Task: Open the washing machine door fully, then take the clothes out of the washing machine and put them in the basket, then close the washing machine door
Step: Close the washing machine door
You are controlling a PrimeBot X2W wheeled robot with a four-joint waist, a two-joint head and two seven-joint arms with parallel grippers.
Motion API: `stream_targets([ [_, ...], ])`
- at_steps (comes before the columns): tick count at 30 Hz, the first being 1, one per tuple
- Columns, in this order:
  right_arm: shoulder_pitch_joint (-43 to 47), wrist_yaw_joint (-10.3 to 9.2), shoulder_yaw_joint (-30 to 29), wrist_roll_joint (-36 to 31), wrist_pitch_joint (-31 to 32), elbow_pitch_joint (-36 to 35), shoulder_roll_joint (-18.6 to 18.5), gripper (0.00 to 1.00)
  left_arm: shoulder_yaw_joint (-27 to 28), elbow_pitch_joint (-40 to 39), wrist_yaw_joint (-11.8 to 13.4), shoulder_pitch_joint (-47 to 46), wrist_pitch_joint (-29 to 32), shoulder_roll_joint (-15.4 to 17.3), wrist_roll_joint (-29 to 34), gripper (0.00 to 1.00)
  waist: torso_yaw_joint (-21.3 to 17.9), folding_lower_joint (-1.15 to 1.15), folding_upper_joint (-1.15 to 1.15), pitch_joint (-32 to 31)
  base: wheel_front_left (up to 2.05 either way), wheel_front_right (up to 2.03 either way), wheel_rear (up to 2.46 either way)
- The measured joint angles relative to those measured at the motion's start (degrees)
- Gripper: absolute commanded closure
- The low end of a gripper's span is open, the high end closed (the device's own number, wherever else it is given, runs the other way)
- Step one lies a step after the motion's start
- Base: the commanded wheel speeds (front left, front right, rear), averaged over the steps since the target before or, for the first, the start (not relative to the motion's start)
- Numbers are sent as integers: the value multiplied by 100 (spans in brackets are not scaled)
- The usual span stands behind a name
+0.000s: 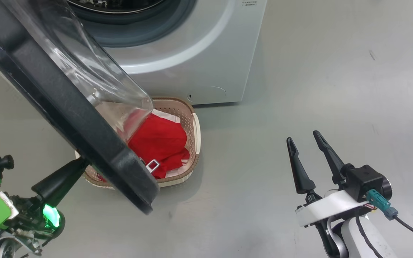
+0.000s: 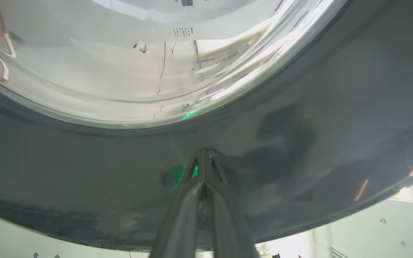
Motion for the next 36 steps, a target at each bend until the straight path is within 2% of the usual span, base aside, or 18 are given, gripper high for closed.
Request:
stream_targets([
  [18,-214,1,20,170,-1,-70,32,0,-177,3,293,-848,-59,-12,129,100,-712,0,0,520,0,0,0],
  [25,-272,0,5,204,-1,-103,47,0,-316,142,396,-1283,-151,-31,393,100,-955,0,0,711,0,0,0],
  [36,-408,-52,16,412,-1,-216,53,0,-426,545,443,-2124,-491,-330,613,100,-1189,0,0,1027,0,0,0],
])
